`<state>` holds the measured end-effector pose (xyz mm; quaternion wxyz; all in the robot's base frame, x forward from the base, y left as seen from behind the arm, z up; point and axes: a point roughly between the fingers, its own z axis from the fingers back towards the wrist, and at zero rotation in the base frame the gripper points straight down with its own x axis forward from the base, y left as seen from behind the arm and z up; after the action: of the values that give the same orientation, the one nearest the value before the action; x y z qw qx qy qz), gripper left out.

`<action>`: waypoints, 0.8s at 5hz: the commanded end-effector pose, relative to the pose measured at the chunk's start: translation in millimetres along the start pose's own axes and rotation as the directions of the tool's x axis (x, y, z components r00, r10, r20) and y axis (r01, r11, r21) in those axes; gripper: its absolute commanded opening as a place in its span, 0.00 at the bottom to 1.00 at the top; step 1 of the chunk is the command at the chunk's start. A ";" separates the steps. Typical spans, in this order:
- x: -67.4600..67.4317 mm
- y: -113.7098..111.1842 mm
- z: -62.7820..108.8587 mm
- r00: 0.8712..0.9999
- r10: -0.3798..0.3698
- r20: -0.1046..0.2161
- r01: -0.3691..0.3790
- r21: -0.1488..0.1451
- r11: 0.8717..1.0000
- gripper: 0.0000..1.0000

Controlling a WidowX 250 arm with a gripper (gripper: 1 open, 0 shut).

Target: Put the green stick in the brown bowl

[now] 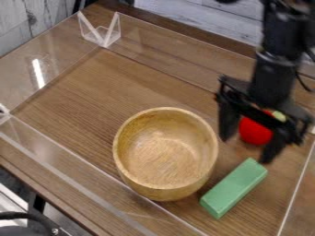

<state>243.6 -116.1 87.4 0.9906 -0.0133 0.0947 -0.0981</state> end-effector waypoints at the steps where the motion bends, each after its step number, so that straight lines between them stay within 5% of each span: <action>1: -5.1 -8.6 -4.9 0.994 -0.098 0.045 0.097 0.014 0.995 1.00; 2: -8.4 -12.4 -20.6 0.982 -0.182 0.045 0.181 0.038 0.983 1.00; 4: 1.0 -11.0 -34.2 0.980 -0.184 0.077 0.180 0.057 0.982 1.00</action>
<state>231.8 -125.1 47.8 0.9803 0.0005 0.0636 -0.1872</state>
